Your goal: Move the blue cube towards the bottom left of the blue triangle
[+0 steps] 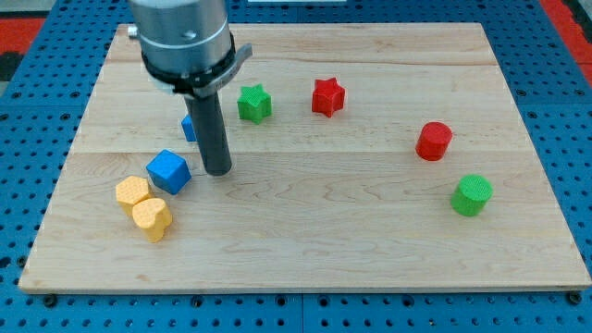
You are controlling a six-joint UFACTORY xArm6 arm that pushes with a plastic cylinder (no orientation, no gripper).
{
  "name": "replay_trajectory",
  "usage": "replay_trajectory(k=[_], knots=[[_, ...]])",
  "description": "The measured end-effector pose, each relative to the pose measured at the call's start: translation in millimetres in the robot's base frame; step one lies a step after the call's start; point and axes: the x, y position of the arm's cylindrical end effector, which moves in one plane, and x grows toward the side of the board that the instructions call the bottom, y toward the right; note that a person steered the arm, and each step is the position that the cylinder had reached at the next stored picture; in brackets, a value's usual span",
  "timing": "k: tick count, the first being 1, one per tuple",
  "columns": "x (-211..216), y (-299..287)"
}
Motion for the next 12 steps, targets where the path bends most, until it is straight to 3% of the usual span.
replay_trajectory(k=[2, 3, 4, 5, 6, 8, 10, 12], knots=[[3.0, -93.5], [1.4, -108.3], [4.2, -50.8], [47.4, -50.9], [57.5, -101.3], [42.8, -77.5], [21.5, -152.4], [31.0, -152.4]])
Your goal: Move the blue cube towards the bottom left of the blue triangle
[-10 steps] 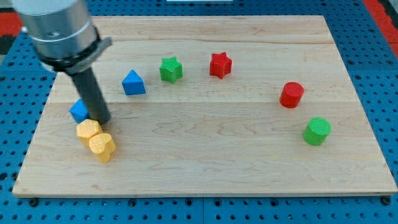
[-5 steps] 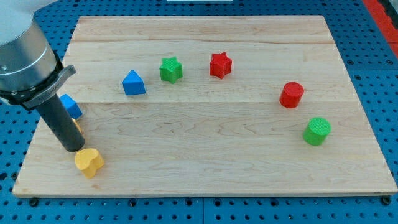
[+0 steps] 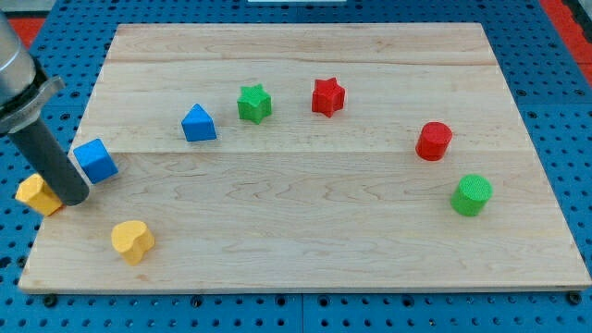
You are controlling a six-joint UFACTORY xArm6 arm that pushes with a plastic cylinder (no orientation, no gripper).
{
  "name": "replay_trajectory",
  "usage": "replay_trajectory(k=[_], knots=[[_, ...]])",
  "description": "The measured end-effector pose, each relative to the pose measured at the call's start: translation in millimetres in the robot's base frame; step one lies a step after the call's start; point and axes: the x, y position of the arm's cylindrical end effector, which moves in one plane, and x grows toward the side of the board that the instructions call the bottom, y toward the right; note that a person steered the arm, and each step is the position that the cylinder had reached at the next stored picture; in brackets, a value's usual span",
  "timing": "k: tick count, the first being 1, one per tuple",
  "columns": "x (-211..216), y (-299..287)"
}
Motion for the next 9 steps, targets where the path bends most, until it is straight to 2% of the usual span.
replay_trajectory(k=[2, 4, 7, 8, 9], knots=[[-1.7, 13.6], [-21.8, -50.4], [-43.7, 86.0], [-20.2, 118.6], [42.2, 128.8]])
